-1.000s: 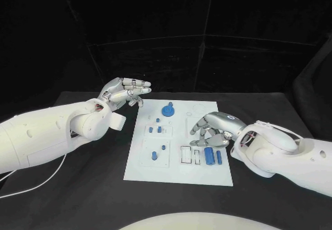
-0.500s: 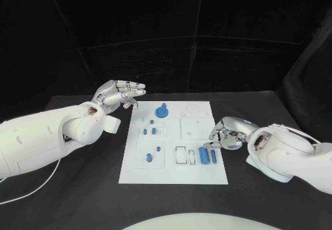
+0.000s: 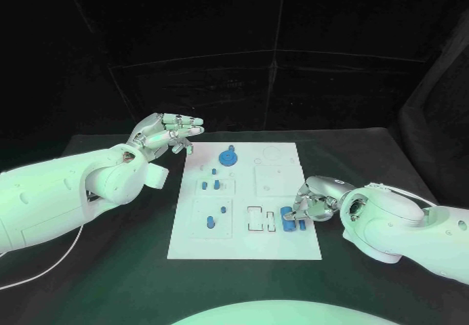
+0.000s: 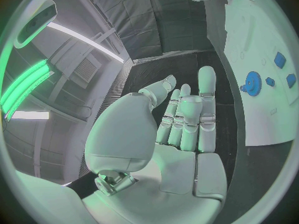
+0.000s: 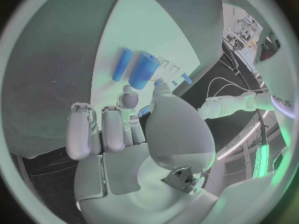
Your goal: Assemble the parts on the task board
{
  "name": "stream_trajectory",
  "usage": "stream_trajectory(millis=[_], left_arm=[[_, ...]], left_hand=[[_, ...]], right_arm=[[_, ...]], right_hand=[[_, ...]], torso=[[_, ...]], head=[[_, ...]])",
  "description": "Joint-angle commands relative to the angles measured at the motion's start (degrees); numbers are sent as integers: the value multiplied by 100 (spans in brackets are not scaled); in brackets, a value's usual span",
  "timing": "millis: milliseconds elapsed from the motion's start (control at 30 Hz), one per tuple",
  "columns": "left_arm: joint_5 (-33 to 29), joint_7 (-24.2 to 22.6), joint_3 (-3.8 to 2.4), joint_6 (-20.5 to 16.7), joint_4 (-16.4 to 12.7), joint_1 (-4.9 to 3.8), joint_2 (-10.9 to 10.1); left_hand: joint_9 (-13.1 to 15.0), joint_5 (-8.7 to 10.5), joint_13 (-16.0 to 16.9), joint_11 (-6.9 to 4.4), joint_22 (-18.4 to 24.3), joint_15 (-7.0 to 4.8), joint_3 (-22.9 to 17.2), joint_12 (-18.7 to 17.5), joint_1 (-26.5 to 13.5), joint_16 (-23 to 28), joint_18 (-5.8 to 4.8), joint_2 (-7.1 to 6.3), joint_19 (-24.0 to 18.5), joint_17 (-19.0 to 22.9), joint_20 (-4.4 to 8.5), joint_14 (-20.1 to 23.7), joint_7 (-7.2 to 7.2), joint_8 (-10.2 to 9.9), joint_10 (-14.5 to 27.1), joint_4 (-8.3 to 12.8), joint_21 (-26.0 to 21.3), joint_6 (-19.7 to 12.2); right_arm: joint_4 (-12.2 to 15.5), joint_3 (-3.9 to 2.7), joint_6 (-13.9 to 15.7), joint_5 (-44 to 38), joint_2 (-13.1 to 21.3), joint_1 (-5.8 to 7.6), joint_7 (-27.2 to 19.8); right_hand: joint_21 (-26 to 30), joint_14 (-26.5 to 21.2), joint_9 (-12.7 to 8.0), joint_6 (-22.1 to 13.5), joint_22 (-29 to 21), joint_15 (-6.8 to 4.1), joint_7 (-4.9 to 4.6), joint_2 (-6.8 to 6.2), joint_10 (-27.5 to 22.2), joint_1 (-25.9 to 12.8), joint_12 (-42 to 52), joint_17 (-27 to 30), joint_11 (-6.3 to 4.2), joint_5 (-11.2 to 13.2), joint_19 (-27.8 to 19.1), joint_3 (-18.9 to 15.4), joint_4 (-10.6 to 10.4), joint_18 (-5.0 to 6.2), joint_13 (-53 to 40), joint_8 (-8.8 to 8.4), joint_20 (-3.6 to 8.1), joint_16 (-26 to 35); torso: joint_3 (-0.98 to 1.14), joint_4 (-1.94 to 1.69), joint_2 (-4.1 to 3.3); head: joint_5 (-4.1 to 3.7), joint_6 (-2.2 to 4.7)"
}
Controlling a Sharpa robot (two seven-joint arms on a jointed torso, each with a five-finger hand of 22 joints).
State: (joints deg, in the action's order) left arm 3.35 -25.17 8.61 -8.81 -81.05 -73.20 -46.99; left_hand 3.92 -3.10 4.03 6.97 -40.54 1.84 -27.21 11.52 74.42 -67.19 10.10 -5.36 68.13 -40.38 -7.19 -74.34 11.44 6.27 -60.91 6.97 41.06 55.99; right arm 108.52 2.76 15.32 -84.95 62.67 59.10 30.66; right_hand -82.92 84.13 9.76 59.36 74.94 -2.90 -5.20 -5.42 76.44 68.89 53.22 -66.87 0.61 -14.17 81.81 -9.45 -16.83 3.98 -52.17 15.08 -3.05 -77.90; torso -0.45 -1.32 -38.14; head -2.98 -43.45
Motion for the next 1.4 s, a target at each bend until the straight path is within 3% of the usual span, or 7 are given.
stream_trajectory(millis=[33,433,600,833,1000,1133,1400], left_arm=[[-20,-23,-4,56,-14,-10,-5],[-20,-17,-3,52,-13,-9,-14],[-20,-13,-3,50,-12,-9,-17],[-20,-13,-3,51,-16,-9,-24],[-20,-11,-2,55,-15,-9,-31],[-20,-11,-2,59,-14,-9,-31],[-20,-9,0,70,-18,-9,-28]], left_hand=[[-7,9,-1,15,10,-4,15,25,22,17,42,17,-6,5,-20,41,2,26,40,15,-35,-33],[-7,9,-1,15,10,-4,15,25,22,17,42,17,-6,5,-20,41,2,26,40,15,-35,-33],[-7,9,-1,15,10,-4,15,25,22,17,42,17,-6,5,-20,41,2,26,40,15,-35,-33],[-7,9,-1,15,10,-4,15,25,22,17,42,17,-6,5,-20,41,2,26,40,15,-35,-33],[-7,9,-1,15,10,-4,15,25,22,17,42,17,-6,5,-20,41,2,26,40,15,-35,-33],[-6,8,-1,15,13,-3,18,35,25,16,42,22,-6,13,-20,43,1,30,46,17,-37,-33],[-6,8,-1,15,13,-3,18,35,25,16,42,22,-6,13,-20,43,1,30,46,17,-37,-33]], right_arm=[[-24,4,-262,-234,-54,-31,109],[-147,6,-328,-324,-325,-203,112],[-196,6,-234,-344,-369,-241,132],[-129,5,485,-332,-319,-257,177],[86,3,1080,15,-209,-259,54],[222,1,1315,212,-184,-258,-26],[238,-1,1011,602,-402,-256,9]], right_hand=[[-27,224,19,-23,380,-37,4,7,-20,-47,40,-15,3,-23,43,-39,4,-113,-41,39,-16,-27],[-31,225,83,0,389,-47,21,52,-3,-43,133,-36,-12,-49,45,-45,10,-115,-182,106,-10,-39],[-56,235,164,19,432,-63,43,188,29,32,234,-96,-31,-169,71,-22,21,-124,-342,179,4,-75],[-192,304,352,179,649,-121,127,578,226,302,608,-498,-106,-576,221,89,69,-176,-790,338,53,-300],[-215,310,468,215,684,-151,162,645,299,442,724,-582,-140,-884,242,74,80,-184,-965,378,86,-351],[-220,309,510,211,693,-155,164,622,310,450,730,-603,-144,-975,245,31,68,-186,-999,379,93,-362],[-223,305,545,204,698,-154,160,592,301,413,691,-601,-140,-976,247,-31,45,-187,-990,375,94,-362]], torso=[[0,4,-5],[-5,-5,-7],[-9,0,-2],[-3,6,-1],[-11,3,6],[-8,-1,2],[-14,-7,0]], head=[[13,-12],[40,-47],[48,-59],[59,-62],[41,-57],[50,-39],[63,-42]])
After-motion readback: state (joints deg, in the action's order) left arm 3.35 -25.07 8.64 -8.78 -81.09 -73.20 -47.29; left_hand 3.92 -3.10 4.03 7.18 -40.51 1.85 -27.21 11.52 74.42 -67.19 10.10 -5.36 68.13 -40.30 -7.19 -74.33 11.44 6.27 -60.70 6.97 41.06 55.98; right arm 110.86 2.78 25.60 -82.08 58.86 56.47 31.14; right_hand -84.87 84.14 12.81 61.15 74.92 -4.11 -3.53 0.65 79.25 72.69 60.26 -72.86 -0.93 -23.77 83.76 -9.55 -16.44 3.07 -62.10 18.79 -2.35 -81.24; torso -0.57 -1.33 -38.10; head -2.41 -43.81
